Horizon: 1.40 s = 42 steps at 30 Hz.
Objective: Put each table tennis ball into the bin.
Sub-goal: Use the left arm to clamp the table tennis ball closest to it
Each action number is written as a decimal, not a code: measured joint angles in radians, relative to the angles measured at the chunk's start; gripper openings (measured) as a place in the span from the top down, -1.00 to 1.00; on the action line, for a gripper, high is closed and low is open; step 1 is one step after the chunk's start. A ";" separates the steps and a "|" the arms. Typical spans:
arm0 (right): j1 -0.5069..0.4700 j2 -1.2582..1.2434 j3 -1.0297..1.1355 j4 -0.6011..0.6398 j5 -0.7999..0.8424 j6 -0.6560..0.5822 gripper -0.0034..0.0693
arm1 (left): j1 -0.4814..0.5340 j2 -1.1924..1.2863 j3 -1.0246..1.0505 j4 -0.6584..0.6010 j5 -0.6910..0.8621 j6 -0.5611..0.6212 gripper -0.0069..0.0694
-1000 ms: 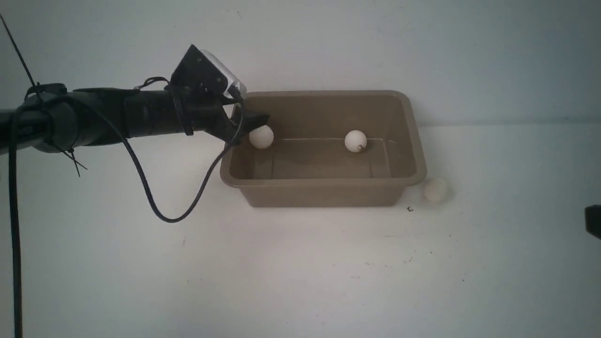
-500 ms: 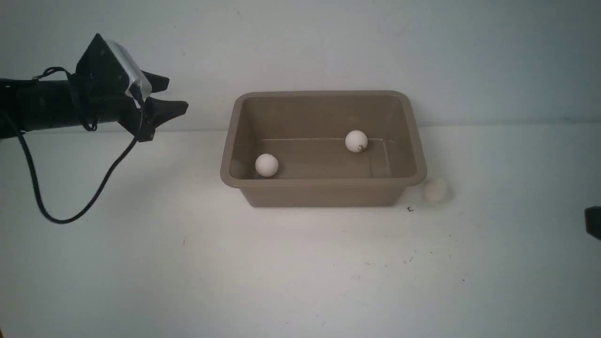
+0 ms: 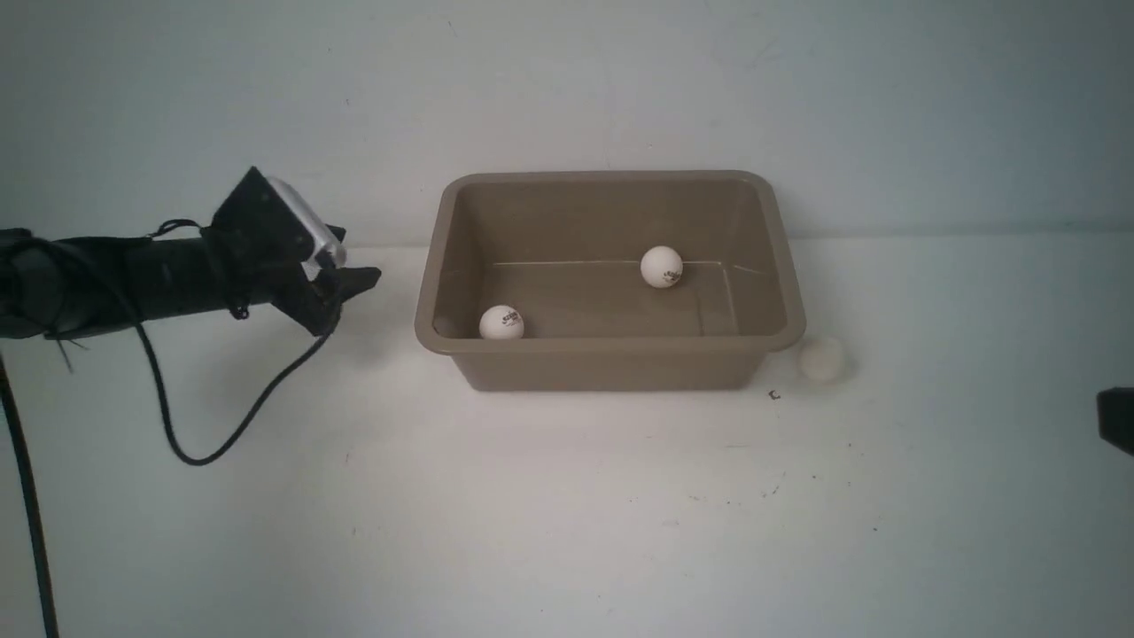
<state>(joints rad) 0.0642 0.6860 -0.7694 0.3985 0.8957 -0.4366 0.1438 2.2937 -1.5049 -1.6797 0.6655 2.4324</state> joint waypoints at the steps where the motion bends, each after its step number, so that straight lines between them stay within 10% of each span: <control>1: 0.000 0.000 0.000 0.000 0.000 0.000 -0.27 | -0.020 0.000 -0.006 -0.004 -0.036 -0.015 -0.35; 42: 0.000 0.000 0.000 -0.026 0.040 -0.005 -0.27 | -0.134 0.112 -0.209 -0.015 -0.096 -0.080 -0.35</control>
<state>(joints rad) 0.0642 0.6860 -0.7694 0.3725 0.9362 -0.4418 0.0093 2.4056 -1.7138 -1.6951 0.5696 2.3525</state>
